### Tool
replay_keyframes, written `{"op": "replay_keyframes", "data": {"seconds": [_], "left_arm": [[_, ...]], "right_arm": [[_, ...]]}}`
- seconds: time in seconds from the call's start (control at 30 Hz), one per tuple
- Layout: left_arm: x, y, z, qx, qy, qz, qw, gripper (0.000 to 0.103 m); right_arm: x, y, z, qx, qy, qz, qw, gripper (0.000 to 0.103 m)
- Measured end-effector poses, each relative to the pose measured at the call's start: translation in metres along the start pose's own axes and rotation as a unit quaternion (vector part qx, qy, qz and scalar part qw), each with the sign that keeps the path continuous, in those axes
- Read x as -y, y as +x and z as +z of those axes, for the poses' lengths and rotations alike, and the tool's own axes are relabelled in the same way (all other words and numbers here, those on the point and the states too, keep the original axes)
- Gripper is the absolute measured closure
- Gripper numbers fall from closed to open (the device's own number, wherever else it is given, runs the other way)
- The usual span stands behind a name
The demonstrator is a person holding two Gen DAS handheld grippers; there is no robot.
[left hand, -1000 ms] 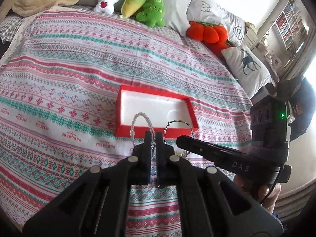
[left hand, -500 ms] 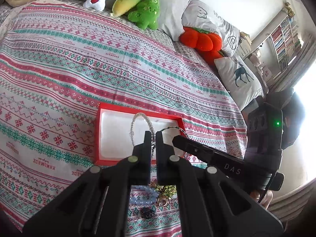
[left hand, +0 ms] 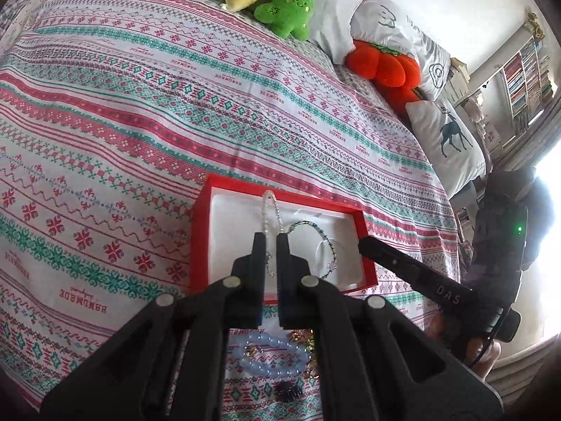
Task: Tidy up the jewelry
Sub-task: 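Carry both bracelets into the red box and open both tools, then move both tools back to the remaining jewelry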
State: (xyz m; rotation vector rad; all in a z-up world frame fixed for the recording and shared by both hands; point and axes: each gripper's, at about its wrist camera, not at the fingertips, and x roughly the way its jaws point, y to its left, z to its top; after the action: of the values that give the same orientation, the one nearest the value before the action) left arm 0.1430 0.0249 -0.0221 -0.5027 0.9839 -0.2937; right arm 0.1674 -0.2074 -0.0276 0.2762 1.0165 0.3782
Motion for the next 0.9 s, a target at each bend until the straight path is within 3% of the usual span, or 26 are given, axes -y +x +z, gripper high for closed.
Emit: {"op": "replay_keyframes", "data": {"seconds": [0.13,0.23,0.3,0.4,0.57,0.73,0.9], "left_arm": [[-0.004,-0.002,-0.001,-0.004,0.0,0.024,0.9997,0.095],[-0.006,-0.006,-0.002,-0.002,0.001,0.028,0.9996,0.087],[-0.005,-0.009,-0.003,-0.004,-0.001,0.029,0.9996,0.083],[-0.001,-0.013,-0.008,-0.007,0.006,0.038,0.9992,0.067],[0.012,-0.02,-0.017,-0.002,0.041,0.083,0.9957,0.051],[0.01,-0.022,-0.028,-0.021,0.04,0.087,0.9952,0.049],[0.007,-0.023,-0.042,-0.042,0.034,0.09,0.9944,0.048]], "right_arm": [[-0.003,-0.009,-0.002,0.01,-0.003,-0.004,1.0,0.084],[-0.005,-0.019,-0.005,0.018,-0.011,-0.015,1.0,0.074],[-0.006,-0.027,-0.007,0.026,-0.014,-0.02,0.999,0.058],[-0.005,-0.04,-0.015,0.037,-0.008,-0.019,0.999,0.048],[-0.004,-0.053,-0.032,0.032,-0.01,-0.023,0.999,0.036],[0.001,-0.05,-0.044,0.007,-0.006,-0.038,0.999,0.033],[0.002,-0.058,-0.049,0.014,-0.01,-0.051,0.999,0.029]]}}
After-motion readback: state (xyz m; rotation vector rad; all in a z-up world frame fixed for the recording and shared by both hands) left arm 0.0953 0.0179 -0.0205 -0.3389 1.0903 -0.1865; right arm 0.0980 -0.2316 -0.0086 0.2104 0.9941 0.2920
